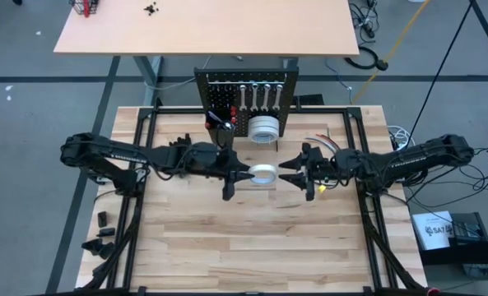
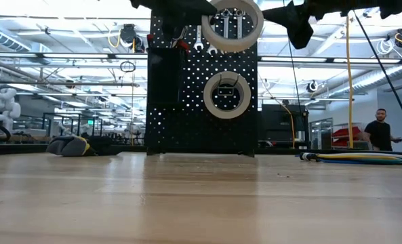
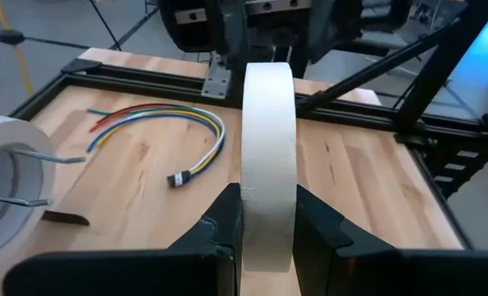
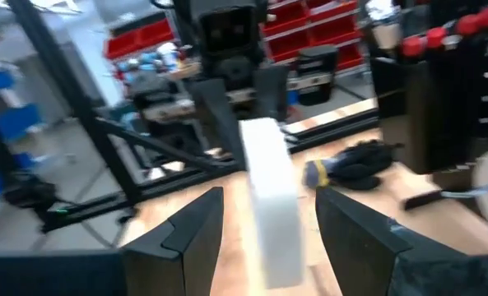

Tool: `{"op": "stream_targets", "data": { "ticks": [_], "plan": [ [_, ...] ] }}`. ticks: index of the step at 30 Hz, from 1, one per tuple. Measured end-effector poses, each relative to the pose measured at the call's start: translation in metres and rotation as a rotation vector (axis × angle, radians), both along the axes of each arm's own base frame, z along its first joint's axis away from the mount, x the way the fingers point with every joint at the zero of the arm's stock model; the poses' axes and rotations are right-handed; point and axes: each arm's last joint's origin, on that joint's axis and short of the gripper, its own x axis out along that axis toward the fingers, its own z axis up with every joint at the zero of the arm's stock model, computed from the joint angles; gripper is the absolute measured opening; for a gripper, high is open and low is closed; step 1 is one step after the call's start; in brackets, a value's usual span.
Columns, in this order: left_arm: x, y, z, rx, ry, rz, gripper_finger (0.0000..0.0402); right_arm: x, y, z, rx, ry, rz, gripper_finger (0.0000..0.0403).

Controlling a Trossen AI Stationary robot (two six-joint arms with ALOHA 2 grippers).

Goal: Hang tools onto peg board
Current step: Hang the white tape on the peg board

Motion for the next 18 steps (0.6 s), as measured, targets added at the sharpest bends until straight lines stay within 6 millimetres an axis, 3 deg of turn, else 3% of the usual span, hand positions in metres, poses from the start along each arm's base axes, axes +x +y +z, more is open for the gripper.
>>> {"op": "stream_targets", "data": {
  "ticks": [6,18],
  "plan": [
    [0.0,0.007,0.0,0.008,0.001,-0.017,0.0061,0.003,-0.003,-0.001,0.076,-0.001,0.054,0.0187],
    [-0.001,0.011,-0.002,-0.002,0.024,-0.015,0.0061,0.013,-0.009,-0.012,0.031,0.042,0.025,0.0187]
  ]
}}
